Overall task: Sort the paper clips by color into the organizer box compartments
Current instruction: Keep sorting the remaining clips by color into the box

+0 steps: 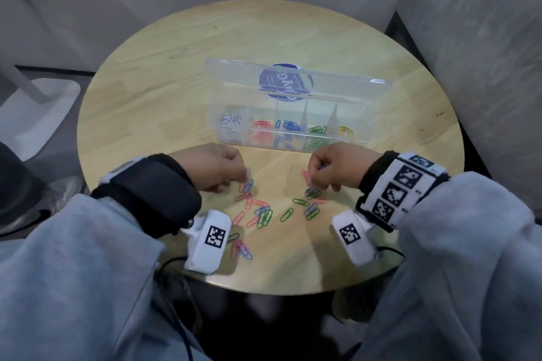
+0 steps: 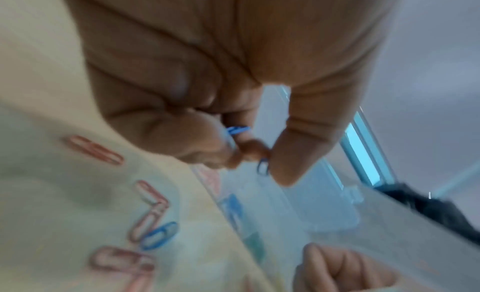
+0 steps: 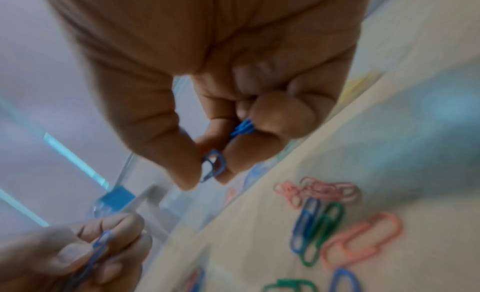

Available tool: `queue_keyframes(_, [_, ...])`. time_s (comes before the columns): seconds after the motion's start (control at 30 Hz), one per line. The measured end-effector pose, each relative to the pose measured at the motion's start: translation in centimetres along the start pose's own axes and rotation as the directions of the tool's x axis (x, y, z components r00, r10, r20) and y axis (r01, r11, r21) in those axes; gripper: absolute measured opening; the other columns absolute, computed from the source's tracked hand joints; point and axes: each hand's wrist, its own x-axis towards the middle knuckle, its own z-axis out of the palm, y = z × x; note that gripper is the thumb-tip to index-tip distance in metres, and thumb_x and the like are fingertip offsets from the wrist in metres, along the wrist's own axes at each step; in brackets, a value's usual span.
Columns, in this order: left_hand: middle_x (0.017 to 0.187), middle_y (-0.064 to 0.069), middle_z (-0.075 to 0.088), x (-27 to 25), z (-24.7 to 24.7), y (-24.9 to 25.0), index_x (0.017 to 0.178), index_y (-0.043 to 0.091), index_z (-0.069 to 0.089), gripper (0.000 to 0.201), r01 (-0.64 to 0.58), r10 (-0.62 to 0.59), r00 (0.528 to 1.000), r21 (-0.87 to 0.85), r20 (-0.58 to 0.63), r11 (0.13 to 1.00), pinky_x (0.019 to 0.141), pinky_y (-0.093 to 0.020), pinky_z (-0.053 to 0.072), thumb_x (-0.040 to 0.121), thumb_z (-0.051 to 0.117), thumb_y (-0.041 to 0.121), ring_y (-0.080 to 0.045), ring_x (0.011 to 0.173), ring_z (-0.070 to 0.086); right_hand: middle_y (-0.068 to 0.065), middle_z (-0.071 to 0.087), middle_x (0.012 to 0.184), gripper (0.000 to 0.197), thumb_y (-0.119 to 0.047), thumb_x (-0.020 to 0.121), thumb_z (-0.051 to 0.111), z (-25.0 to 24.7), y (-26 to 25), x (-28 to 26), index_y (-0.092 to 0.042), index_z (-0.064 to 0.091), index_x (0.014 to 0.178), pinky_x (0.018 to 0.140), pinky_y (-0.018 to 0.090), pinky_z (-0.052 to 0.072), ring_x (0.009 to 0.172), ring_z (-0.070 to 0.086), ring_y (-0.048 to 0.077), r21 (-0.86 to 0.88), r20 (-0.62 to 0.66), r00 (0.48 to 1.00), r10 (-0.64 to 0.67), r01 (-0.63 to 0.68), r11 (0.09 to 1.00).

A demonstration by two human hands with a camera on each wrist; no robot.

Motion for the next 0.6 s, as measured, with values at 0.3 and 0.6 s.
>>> queue_keyframes(0.3, [0.051,-0.003,0.049,-0.7,-1.0,0.7,0.044,0.016,0.045,0.016,-0.068,0.072,0.997,-0.701,-0.024,0.71,0.035,-0.01,0.026,0.057,0.044,0.008,-0.009,0.038,0.039,0.013,0.046,0.065,0.029,0.011,0.092,0.035,-0.2,0.3,0.5,-0.003,0.053,0.074,0.042,0.019,0.05,0.038,0.058,0.012,0.678,0.075,0.994,0.075,-0.107,0.727])
queue_keyframes(0.6, [0.056,0.0,0.042,0.6,0.4,0.5,0.068,0.014,0.053,0.032,0.054,-0.091,0.992,-0.336,-0.093,0.94,0.035,-0.014,0.022,0.095,0.037,0.017,-0.008,0.038,0.036,-0.011,0.047,0.06,0.023,-0.01,0.079,0.06,0.6,0.0,0.2,-0.028,0.053,0.067,0.054,0.021,0.036,0.055,0.044,0.005,-0.191,-0.057,0.998,0.004,-0.015,0.981])
